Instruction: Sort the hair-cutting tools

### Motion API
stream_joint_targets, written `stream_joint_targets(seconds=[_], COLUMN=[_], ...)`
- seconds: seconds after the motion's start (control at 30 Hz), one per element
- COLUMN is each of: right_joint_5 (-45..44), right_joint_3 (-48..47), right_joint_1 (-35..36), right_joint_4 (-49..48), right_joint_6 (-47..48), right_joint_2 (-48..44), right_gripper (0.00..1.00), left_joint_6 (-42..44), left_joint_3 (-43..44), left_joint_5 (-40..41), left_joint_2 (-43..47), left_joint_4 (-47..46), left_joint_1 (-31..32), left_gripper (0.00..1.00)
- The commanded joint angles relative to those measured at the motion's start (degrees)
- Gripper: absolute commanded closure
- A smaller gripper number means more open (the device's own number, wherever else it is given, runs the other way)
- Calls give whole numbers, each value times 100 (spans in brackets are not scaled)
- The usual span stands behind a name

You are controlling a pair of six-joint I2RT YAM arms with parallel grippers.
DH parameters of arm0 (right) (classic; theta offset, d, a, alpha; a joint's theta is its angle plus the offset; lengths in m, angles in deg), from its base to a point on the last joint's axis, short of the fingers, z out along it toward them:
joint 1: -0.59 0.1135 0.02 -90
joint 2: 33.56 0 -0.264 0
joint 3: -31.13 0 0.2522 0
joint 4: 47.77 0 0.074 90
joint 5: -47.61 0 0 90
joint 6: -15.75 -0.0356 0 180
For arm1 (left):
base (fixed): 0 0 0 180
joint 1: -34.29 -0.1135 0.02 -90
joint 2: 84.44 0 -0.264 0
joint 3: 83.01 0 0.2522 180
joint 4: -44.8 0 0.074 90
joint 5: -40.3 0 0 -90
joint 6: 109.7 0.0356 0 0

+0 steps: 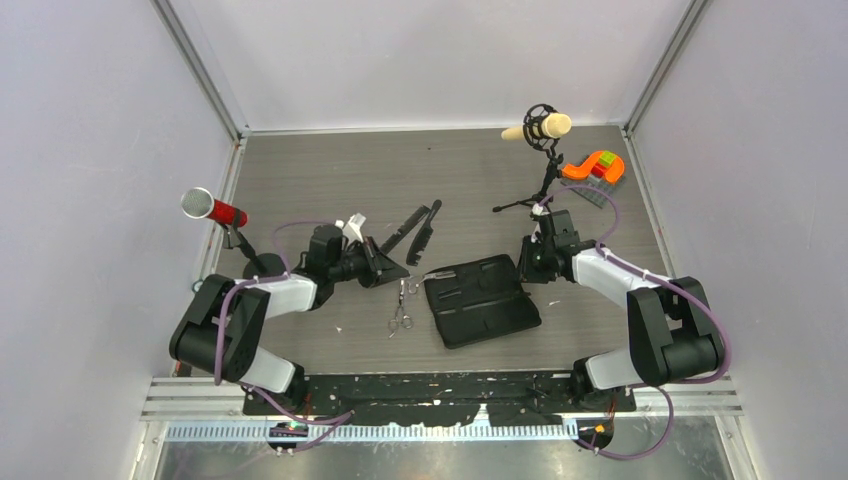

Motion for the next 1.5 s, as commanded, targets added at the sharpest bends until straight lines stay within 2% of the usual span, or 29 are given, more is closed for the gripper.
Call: stream_joint_targets(seconds=[0.0, 0.27, 0.5, 0.8, 0.97, 1.1, 1.3, 1.47], right_joint_5=[115, 158, 252, 479, 555, 585, 697, 961], right_joint_3=[55, 76, 117, 268, 309, 352, 402, 488], right_joint_1=[15, 19, 15, 15, 16, 15, 15, 19], right_joint_4=[-260, -280, -326, -537, -577, -607, -684, -939], right_joint_6=[48, 35, 23, -163, -165, -131, -33, 28], right_joint_2=[-102, -152, -160, -192, -220, -305, -411, -517], right_gripper=[92, 92, 92, 95, 95, 95, 95, 95], left_joint_6=[-127, 104, -5, -713, -721, -382, 561, 981], left_joint_3=[-149, -128, -25, -288, -187, -26, 396, 455], left_joint_5=[-128, -84, -162, 244, 201, 117, -371, -698], left_joint_2=[-33, 406, 175, -34, -224, -260, -274, -302], left_joint_4=[129, 1024, 822, 75, 186, 668, 1756, 2158], left_joint_1=[21, 21, 144, 517, 530, 418, 143, -83], left_gripper=[100, 100, 100, 100, 99, 100, 100, 100])
